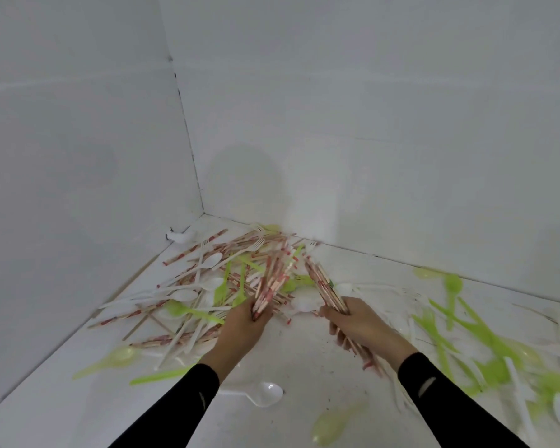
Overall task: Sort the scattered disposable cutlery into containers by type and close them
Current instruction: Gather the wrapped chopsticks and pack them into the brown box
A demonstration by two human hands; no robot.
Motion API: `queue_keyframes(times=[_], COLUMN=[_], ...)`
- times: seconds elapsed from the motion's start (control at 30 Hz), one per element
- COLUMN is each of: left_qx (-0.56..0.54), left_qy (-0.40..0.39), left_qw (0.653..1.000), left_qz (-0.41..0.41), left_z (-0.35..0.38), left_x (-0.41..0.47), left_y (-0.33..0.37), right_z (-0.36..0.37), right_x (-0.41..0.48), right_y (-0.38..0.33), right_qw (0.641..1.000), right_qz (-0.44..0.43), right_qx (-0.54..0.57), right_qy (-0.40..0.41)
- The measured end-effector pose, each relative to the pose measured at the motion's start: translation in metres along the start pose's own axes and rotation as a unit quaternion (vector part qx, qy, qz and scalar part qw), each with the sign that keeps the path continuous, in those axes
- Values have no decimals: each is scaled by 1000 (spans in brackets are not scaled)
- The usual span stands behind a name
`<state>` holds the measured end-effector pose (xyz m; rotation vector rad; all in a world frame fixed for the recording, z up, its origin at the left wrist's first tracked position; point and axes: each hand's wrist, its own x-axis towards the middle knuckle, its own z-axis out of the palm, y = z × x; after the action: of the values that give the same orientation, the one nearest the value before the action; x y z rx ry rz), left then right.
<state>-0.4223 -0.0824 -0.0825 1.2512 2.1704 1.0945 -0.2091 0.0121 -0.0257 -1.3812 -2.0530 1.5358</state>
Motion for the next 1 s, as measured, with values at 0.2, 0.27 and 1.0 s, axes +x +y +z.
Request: queue_keyframes(times=[0.2,0.27,1.0], left_qx=[190,197,131], left_qy=[-42,-46,-187], left_qw=[981,979,972], left_qz=[11,-1,50], left_z=[8,9,-37], left_x=[11,10,-5], left_y=[-9,-9,19], right_z=[39,43,-2], right_x=[38,46,40], right_y=[2,9,23], right_qw=[998,996,983], right_qz=[19,30,2], right_qx=[-12,3,69], right_qy=[67,79,172])
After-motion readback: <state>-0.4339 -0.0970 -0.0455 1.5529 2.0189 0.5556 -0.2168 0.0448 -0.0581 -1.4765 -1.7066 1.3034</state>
